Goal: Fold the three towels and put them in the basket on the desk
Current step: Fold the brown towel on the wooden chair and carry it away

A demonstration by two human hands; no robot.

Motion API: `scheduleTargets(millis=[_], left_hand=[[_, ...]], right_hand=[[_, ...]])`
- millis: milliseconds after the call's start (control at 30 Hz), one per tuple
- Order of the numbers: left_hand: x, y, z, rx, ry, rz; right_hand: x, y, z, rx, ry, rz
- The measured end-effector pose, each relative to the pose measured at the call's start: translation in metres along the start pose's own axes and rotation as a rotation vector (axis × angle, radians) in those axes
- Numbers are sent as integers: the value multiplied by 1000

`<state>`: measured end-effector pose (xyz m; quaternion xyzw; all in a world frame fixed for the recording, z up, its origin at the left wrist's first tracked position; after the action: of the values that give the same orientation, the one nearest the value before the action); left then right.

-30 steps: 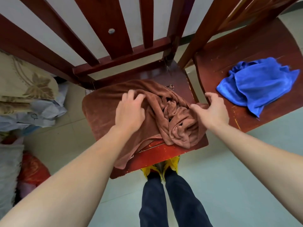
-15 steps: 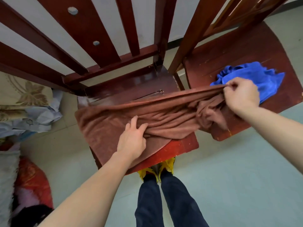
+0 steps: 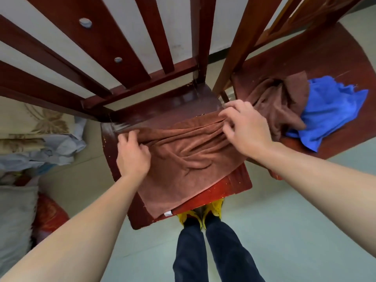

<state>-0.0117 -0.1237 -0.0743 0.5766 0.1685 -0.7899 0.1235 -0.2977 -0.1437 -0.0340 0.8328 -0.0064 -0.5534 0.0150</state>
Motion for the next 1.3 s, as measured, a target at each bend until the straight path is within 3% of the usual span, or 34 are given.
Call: scheduleTargets(millis=[133, 267, 400, 500, 567, 667, 800, 867, 967, 1067, 1167, 1300], left_hand=[[-4, 35, -31, -51, 96, -81], [8, 49, -50, -62, 170, -213], [0, 65, -52, -130, 28, -124], [-13, 90, -58, -291, -189, 31], [-16, 87, -61, -344, -212, 55], [-5, 47, -57, -248, -101, -81], [21, -43, -53, -238, 122, -417], [37, -80, -56, -286, 172, -546], [51, -100, -59, -386, 8, -601], [46, -82, -59, -331, -16, -541], [33, -39, -85, -387, -2, -333], [10, 18, -125, -595, -147, -93]], right_hand=[[56, 8, -43, -19, 74, -198], [89, 21, -56, 12, -93, -342], [83, 41, -60, 91, -41, -244], [79, 69, -67, 252, 111, -108], [78, 76, -73, 262, 174, -57], [77, 62, -75, 149, 106, -53], [68, 29, -45, 98, -94, -26], [67, 18, -17, 139, -220, -106], [66, 7, 14, 209, -315, -289], [64, -2, 18, 218, -309, -363], [60, -22, -4, 236, -250, -409], [72, -63, -47, 574, 122, -373]])
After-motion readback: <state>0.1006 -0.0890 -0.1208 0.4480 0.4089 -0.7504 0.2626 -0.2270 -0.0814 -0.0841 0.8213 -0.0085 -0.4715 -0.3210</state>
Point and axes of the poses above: each hand's wrist, its own y-axis towards the middle knuckle, its own x-axis out of the palm, z = x × y, the point moved 4 cm from there along y, towards the middle knuckle, and after that the axes turned 14 degrees about z, right-handed, at the moved point
